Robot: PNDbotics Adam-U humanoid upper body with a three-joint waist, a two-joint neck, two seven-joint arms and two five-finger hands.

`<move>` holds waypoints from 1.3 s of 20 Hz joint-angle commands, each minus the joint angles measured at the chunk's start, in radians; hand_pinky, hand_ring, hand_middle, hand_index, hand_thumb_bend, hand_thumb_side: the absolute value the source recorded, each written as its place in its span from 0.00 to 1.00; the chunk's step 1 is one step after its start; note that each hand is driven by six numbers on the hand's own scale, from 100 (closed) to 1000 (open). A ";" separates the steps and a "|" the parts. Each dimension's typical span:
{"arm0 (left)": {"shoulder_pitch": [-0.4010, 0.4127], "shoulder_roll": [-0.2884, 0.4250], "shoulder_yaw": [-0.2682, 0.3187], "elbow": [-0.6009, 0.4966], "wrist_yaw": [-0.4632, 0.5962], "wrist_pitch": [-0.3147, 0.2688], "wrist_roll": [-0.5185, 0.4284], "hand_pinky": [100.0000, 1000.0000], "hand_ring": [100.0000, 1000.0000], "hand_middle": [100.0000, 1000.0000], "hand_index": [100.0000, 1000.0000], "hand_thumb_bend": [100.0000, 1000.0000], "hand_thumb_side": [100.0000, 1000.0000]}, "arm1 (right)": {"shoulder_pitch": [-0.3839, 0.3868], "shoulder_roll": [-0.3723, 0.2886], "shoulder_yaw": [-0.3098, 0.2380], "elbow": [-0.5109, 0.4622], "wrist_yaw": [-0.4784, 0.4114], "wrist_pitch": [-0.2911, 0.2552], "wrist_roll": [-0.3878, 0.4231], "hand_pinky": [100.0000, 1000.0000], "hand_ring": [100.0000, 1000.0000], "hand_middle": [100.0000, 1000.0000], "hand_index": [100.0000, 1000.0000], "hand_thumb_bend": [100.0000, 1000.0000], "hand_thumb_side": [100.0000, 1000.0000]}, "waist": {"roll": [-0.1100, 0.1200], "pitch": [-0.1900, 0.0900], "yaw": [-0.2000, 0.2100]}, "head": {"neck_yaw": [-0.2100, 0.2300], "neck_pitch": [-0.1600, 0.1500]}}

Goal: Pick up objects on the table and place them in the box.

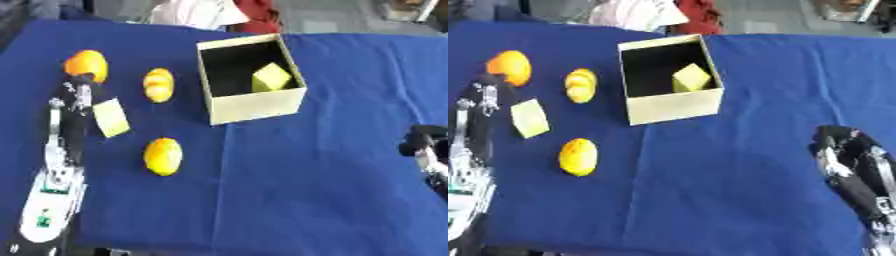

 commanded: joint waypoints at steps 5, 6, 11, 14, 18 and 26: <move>-0.011 0.018 0.000 -0.029 0.001 -0.002 0.002 0.73 0.61 0.55 0.71 0.00 0.71 | -0.006 -0.017 -0.004 -0.023 0.005 -0.002 0.001 0.60 0.57 0.55 0.66 0.00 0.33 | -0.001 -0.019 -0.005 | 0.002 -0.013; -0.011 0.024 0.002 -0.032 0.000 -0.003 0.003 0.73 0.61 0.55 0.71 0.00 0.70 | -0.006 -0.017 -0.004 -0.023 0.005 -0.002 0.001 0.60 0.57 0.55 0.66 0.00 0.33 | -0.001 -0.019 -0.005 | 0.002 -0.016; -0.014 0.132 0.013 -0.067 -0.026 0.006 -0.006 0.74 0.64 0.58 0.73 0.00 0.58 | -0.004 -0.021 -0.006 -0.022 0.007 -0.001 -0.002 0.60 0.57 0.55 0.66 0.00 0.33 | 0.005 -0.019 -0.010 | 0.002 -0.017; -0.007 0.283 0.023 -0.097 -0.084 0.022 -0.055 0.75 0.65 0.61 0.76 0.00 0.46 | 0.000 -0.023 -0.007 -0.021 0.009 -0.001 -0.003 0.60 0.57 0.55 0.66 0.00 0.34 | 0.012 -0.022 -0.013 | 0.000 -0.016; -0.008 0.489 0.042 -0.074 -0.131 0.046 -0.093 0.77 0.69 0.66 0.80 0.00 0.35 | 0.004 -0.027 -0.006 -0.020 0.010 -0.001 -0.002 0.60 0.57 0.55 0.66 0.00 0.34 | 0.021 -0.024 -0.019 | 0.000 -0.018; -0.158 0.844 -0.024 0.308 -0.228 0.011 -0.249 0.82 0.76 0.75 0.88 0.00 0.16 | 0.007 -0.034 0.001 -0.016 0.011 0.000 0.004 0.60 0.57 0.55 0.66 0.00 0.34 | 0.026 -0.033 -0.038 | -0.006 -0.019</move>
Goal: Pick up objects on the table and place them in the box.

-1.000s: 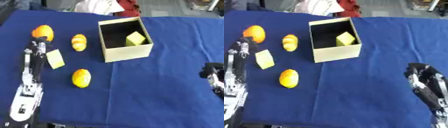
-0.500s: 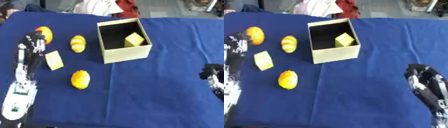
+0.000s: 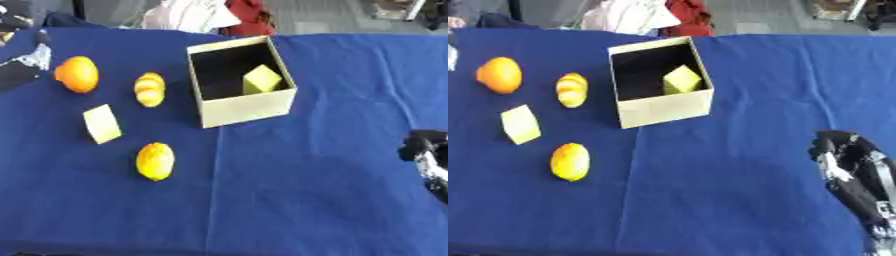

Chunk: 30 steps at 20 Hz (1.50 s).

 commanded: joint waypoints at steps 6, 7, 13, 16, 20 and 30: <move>-0.219 0.206 -0.129 0.385 -0.314 -0.133 -0.190 0.85 0.81 0.81 0.92 0.14 0.14 | -0.006 -0.030 0.009 -0.014 -0.003 -0.001 0.011 0.60 0.57 0.55 0.66 0.00 0.35 | 0.014 -0.025 -0.022 | 0.014 -0.011; -0.249 0.196 -0.141 0.423 -0.363 -0.151 -0.210 0.85 0.81 0.81 0.93 0.16 0.14 | -0.007 -0.030 0.009 -0.013 -0.004 0.000 0.011 0.60 0.57 0.55 0.66 0.00 0.35 | 0.014 -0.025 -0.024 | 0.014 -0.011; -0.385 0.110 -0.170 0.618 -0.583 -0.203 -0.304 0.85 0.82 0.83 0.95 0.30 0.18 | -0.007 -0.032 0.011 -0.012 -0.008 0.001 0.012 0.60 0.57 0.55 0.66 0.00 0.35 | 0.010 -0.023 -0.030 | 0.013 -0.010; -0.427 0.072 -0.169 0.690 -0.628 -0.214 -0.312 0.85 0.82 0.82 0.95 0.30 0.17 | -0.007 -0.030 0.012 -0.013 -0.010 0.000 0.013 0.60 0.57 0.55 0.66 0.00 0.35 | 0.010 -0.022 -0.031 | 0.015 -0.010; -0.454 0.034 -0.166 0.733 -0.606 -0.236 -0.313 0.84 0.80 0.81 0.95 0.22 0.15 | -0.008 -0.030 0.011 -0.013 -0.011 0.001 0.013 0.60 0.57 0.55 0.66 0.00 0.35 | 0.009 -0.022 -0.031 | 0.013 -0.011; -0.496 -0.024 -0.195 0.745 -0.629 -0.223 -0.283 0.84 0.80 0.82 0.96 0.24 0.15 | -0.011 -0.029 0.014 -0.012 -0.014 0.001 0.016 0.60 0.57 0.55 0.66 0.00 0.35 | 0.005 -0.019 -0.034 | 0.017 -0.014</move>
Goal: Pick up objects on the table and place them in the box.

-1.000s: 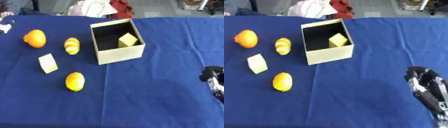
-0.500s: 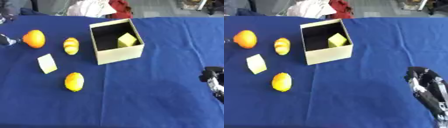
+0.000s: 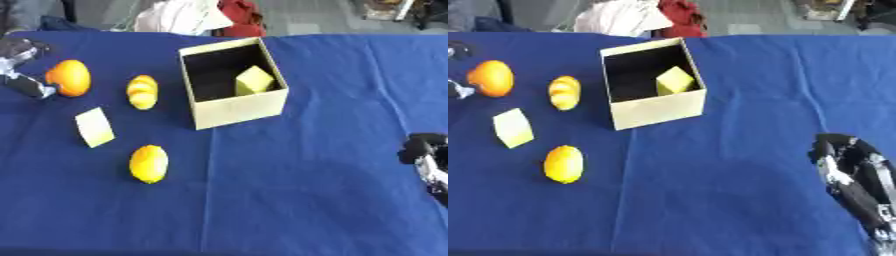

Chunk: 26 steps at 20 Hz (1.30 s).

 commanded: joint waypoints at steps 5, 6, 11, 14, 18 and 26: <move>-0.031 -0.017 -0.006 0.022 -0.072 0.024 0.020 0.83 0.78 0.80 0.94 0.27 0.17 | -0.010 -0.019 -0.002 -0.009 -0.008 0.000 0.001 0.60 0.57 0.55 0.66 0.00 0.36 | 0.002 -0.016 -0.007 | 0.005 -0.015; -0.032 -0.022 -0.005 0.028 -0.084 0.030 0.030 0.82 0.77 0.78 0.93 0.28 0.17 | -0.011 -0.019 -0.001 -0.009 -0.008 0.000 0.000 0.60 0.57 0.55 0.66 0.00 0.36 | 0.002 -0.015 -0.008 | 0.005 -0.015; -0.030 -0.037 -0.006 0.038 -0.186 0.080 0.143 0.68 0.54 0.55 0.75 0.39 0.17 | -0.012 -0.019 -0.001 -0.008 -0.008 0.001 0.001 0.60 0.57 0.55 0.66 0.00 0.36 | 0.001 -0.012 -0.009 | 0.005 -0.015; -0.027 -0.035 -0.001 0.034 -0.243 0.107 0.224 0.59 0.42 0.41 0.64 0.36 0.15 | -0.012 -0.020 -0.002 -0.007 -0.008 0.001 -0.001 0.60 0.57 0.55 0.66 0.00 0.36 | 0.002 -0.010 -0.010 | 0.006 -0.013; -0.023 -0.022 0.009 0.005 -0.214 0.124 0.311 0.50 0.32 0.28 0.49 0.16 0.10 | -0.012 -0.019 -0.003 -0.008 -0.007 0.000 -0.002 0.60 0.57 0.55 0.66 0.00 0.36 | 0.005 -0.010 -0.008 | 0.003 -0.014; -0.038 0.044 -0.024 -0.271 -0.036 0.082 0.272 0.50 0.30 0.26 0.46 0.07 0.06 | -0.010 -0.022 -0.003 -0.006 -0.005 0.000 0.000 0.60 0.57 0.55 0.66 0.00 0.36 | 0.010 -0.014 -0.004 | 0.002 -0.015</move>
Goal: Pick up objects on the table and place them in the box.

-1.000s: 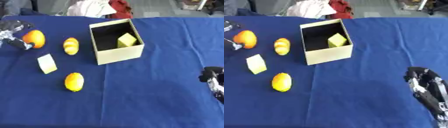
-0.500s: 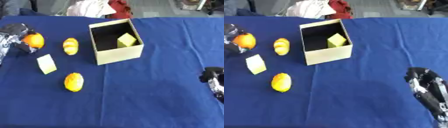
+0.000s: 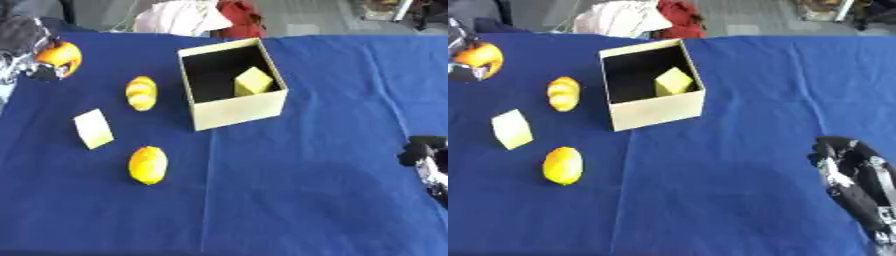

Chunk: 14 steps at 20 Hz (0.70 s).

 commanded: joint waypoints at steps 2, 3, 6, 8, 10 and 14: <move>-0.052 0.041 -0.034 -0.163 0.121 -0.025 -0.042 0.51 0.30 0.26 0.46 0.00 0.06 | -0.008 -0.021 -0.004 -0.012 -0.003 0.000 0.001 0.60 0.58 0.55 0.66 0.00 0.36 | 0.010 -0.018 -0.001 | -0.001 -0.012; -0.067 0.029 -0.051 -0.192 0.155 -0.034 -0.059 0.52 0.30 0.26 0.46 0.00 0.07 | -0.008 -0.021 -0.002 -0.012 -0.003 0.000 0.003 0.60 0.58 0.55 0.66 0.00 0.36 | 0.009 -0.020 -0.003 | 0.000 -0.012; -0.118 -0.021 -0.111 -0.261 0.238 -0.063 -0.116 0.54 0.31 0.27 0.47 0.00 0.08 | -0.007 -0.019 0.002 -0.010 -0.004 0.000 0.008 0.60 0.58 0.55 0.66 0.00 0.35 | 0.006 -0.026 -0.010 | 0.006 -0.008; -0.156 -0.067 -0.150 -0.283 0.266 -0.080 -0.148 0.55 0.32 0.28 0.48 0.00 0.08 | -0.007 -0.018 0.004 -0.008 -0.005 0.000 0.011 0.60 0.58 0.55 0.66 0.00 0.35 | 0.002 -0.029 -0.016 | 0.013 -0.006; -0.189 -0.114 -0.185 -0.286 0.266 -0.097 -0.175 0.57 0.34 0.30 0.49 0.00 0.08 | -0.009 -0.017 0.008 -0.008 -0.007 0.000 0.014 0.60 0.58 0.55 0.66 0.00 0.35 | -0.001 -0.030 -0.023 | 0.018 -0.007; -0.232 -0.195 -0.238 -0.263 0.239 -0.132 -0.215 0.60 0.38 0.34 0.53 0.00 0.09 | -0.012 -0.014 0.013 -0.007 -0.010 0.001 0.020 0.60 0.58 0.55 0.66 0.00 0.36 | -0.004 -0.029 -0.036 | 0.023 -0.016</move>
